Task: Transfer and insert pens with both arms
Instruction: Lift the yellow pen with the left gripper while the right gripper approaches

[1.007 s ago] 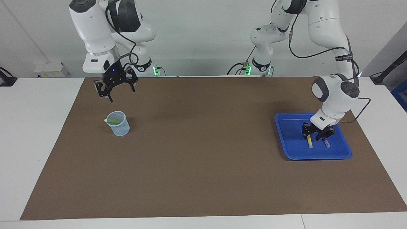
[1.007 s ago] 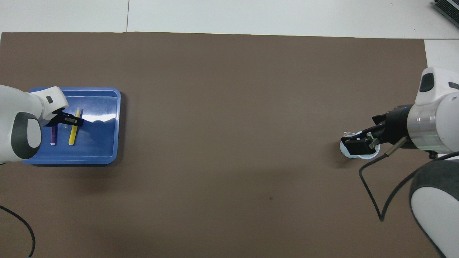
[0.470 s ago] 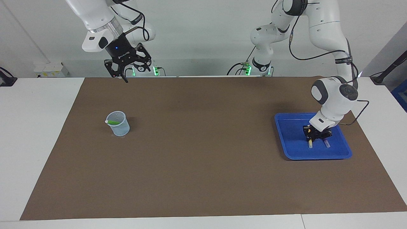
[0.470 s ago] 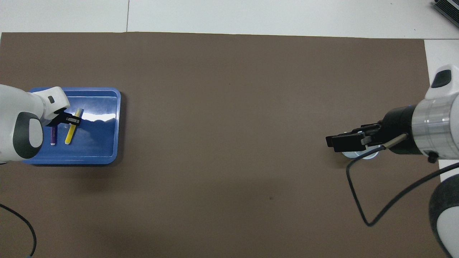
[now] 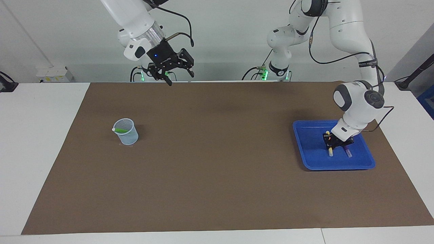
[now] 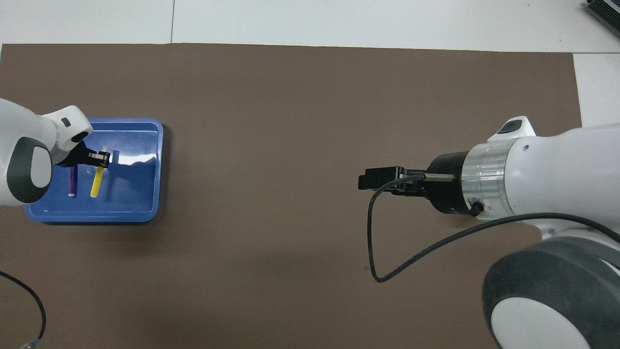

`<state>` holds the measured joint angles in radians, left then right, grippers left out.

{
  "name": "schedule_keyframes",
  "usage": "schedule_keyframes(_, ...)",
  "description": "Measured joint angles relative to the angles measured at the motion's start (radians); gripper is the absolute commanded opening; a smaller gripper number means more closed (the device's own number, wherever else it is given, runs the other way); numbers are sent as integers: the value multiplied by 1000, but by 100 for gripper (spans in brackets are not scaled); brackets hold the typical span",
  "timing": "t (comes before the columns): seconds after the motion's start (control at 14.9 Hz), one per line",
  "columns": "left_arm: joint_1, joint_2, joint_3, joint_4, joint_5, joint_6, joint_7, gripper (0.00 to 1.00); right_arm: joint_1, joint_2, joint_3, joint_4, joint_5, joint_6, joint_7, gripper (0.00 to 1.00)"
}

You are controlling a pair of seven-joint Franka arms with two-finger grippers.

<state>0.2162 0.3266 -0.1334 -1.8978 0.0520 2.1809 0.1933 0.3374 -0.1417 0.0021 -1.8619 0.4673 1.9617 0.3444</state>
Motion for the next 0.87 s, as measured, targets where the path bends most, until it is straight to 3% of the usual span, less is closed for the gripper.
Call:
schedule_keyframes(0.4, -49, -68, -10, 93, -237, -287, -426, 0, 69, 43, 1, -24, 62, 167, 133, 100)
schedule_keyframes(0.6, -65, -124, -12, 94, -403, -411, -639, 0, 152, 59, 4, -29, 63, 186, 234, 100)
schedule_keyframes(0.87, -62, -149, -4, 91, -600, -551, -889, 0, 162, 64, 2, -30, 62, 199, 245, 100)
